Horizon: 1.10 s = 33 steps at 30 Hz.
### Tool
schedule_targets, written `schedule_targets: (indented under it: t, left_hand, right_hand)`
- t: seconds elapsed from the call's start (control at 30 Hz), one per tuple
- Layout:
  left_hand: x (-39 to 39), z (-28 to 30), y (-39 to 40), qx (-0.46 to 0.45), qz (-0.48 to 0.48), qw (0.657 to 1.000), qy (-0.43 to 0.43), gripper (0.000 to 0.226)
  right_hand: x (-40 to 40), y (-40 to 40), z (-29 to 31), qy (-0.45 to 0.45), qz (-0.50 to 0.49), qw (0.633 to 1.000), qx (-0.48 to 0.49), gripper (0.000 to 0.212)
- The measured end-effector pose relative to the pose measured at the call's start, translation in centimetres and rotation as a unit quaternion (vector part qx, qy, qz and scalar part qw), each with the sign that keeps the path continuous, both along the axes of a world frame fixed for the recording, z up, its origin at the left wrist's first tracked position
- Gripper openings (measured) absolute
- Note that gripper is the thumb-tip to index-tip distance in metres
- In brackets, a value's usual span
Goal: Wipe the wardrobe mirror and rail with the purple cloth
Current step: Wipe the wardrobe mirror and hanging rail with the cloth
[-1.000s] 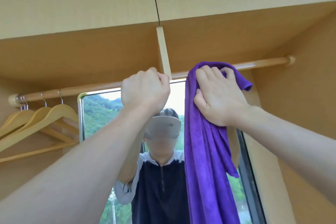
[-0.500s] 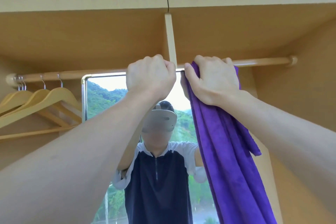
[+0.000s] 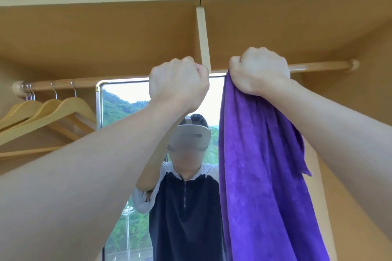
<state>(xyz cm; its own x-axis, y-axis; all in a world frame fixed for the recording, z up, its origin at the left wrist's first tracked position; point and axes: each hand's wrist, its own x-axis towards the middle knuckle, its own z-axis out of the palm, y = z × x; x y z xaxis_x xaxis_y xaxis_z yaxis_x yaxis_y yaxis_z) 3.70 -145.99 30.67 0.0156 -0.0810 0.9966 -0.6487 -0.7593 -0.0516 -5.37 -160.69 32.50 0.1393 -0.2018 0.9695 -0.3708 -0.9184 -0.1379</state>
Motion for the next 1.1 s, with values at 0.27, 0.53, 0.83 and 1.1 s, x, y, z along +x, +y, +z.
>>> schedule_targets:
  t: [0.27, 0.53, 0.83, 1.1]
  left_hand:
    - [-0.1, 0.1, 0.1, 0.005, 0.004, 1.0, 0.009, 0.036]
    - [-0.2, -0.1, 0.2, 0.006, -0.009, 1.0, 0.007, 0.035]
    - [-0.1, 0.0, -0.1, -0.005, 0.0, 1.0, 0.006, 0.035]
    - [-0.2, -0.1, -0.1, -0.007, 0.008, 1.0, 0.004, 0.034]
  right_hand:
    - [-1.1, -2.1, -3.3, -0.014, 0.046, 0.979, -0.2, 0.039]
    - [-0.3, -1.0, -2.2, -0.07, -0.006, 0.997, 0.006, 0.044]
    - [-2.3, -1.2, 2.5, 0.225, 0.011, 0.972, 0.068, 0.044]
    - [0.4, 2.4, -5.3, -0.052, 0.054, 0.986, -0.148, 0.014]
